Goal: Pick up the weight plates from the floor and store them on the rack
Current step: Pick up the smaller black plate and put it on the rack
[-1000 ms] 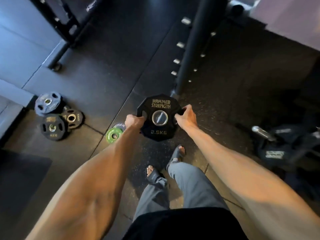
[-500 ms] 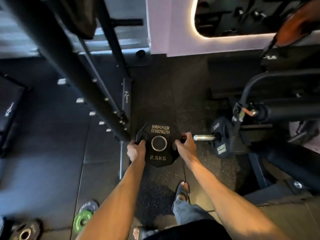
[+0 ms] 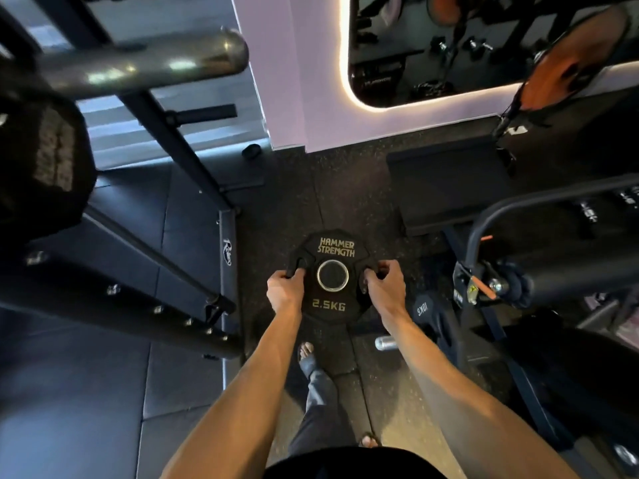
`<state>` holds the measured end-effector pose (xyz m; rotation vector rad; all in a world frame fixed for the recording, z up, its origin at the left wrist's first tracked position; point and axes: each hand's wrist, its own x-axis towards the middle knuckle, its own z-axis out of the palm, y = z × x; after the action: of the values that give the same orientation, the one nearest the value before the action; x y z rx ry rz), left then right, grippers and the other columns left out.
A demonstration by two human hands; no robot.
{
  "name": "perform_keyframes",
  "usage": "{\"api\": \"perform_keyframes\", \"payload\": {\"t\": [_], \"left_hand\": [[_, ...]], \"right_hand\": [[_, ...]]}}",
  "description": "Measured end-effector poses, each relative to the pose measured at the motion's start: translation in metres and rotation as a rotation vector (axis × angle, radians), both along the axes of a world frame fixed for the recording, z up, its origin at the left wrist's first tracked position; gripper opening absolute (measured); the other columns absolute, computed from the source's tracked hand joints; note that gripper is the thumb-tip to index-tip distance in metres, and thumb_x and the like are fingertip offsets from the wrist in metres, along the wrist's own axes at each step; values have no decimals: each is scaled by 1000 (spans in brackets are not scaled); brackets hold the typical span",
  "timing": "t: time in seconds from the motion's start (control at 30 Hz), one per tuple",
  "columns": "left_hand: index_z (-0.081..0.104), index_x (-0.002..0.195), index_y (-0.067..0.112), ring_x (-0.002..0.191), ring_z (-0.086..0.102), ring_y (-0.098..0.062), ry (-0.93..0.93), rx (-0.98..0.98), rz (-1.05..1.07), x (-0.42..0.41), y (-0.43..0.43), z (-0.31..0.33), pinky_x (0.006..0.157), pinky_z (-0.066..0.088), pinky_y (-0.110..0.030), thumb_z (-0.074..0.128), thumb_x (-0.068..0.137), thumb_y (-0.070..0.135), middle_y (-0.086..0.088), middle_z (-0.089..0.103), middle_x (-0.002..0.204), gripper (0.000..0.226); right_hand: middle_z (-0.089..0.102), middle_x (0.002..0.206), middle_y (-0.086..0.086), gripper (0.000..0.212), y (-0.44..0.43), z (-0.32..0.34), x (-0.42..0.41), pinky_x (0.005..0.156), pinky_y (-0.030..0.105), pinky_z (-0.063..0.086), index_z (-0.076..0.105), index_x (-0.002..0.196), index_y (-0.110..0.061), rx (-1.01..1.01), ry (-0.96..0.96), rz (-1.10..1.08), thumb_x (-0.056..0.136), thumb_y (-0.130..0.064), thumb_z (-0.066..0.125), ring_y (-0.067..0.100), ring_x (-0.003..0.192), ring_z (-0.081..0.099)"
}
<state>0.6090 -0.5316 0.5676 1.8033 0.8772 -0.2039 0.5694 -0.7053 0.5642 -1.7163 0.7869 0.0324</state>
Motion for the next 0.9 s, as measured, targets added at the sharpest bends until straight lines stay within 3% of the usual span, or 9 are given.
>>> {"api": "perform_keyframes", "payload": {"t": [0.1,0.27,0.37,0.43,0.63,0.8,0.9], "left_hand": [[69,104,7,85,62,-20,4,-35,-42,55,-9,-3,72,49,-33,68,88,29,-9,69,98,28],[68,107,6,85,65,-18,5,-73,-118,143,-23,0,80,58,-38,70,88,29,-7,68,96,30],[68,107,4,75,62,-13,-15,-55,-111,185,-35,3,61,51,-27,69,89,31,-6,68,92,33],[68,107,3,70,60,-9,-19,-62,-110,211,-42,4,53,43,-21,68,90,29,-4,67,88,30],[70,109,2,78,60,-15,-9,-22,16,302,-66,1,51,41,-19,67,90,28,-11,71,101,32],[69,109,4,88,64,-20,-13,14,174,374,-85,-1,73,52,-32,67,90,31,-11,70,105,33],[69,109,6,101,66,-29,-8,45,311,403,-94,2,87,56,-38,67,87,33,-14,70,108,35]], "right_hand": [[65,104,5,19,-8,-7,52,92,42,51,55,108,-17,-12,20,-38,91,-18,64,25,103,62],[64,102,5,16,-22,-1,132,91,42,52,54,105,-18,-49,17,-87,92,-17,63,27,103,62],[63,100,3,14,-33,2,179,95,47,50,53,102,-22,-60,20,-82,92,-19,62,26,106,60],[62,100,2,14,-39,5,210,95,45,50,52,104,-21,-54,18,-71,93,-19,61,25,106,58],[59,98,-1,23,-60,5,327,73,27,44,53,114,-12,-23,-25,27,93,-14,61,18,94,59],[60,100,1,24,-79,3,432,59,16,38,53,114,-11,-11,-30,205,92,-11,62,13,86,58],[58,100,1,26,-87,9,480,59,19,37,52,117,-9,-51,-31,330,93,-12,61,14,87,57]]}}
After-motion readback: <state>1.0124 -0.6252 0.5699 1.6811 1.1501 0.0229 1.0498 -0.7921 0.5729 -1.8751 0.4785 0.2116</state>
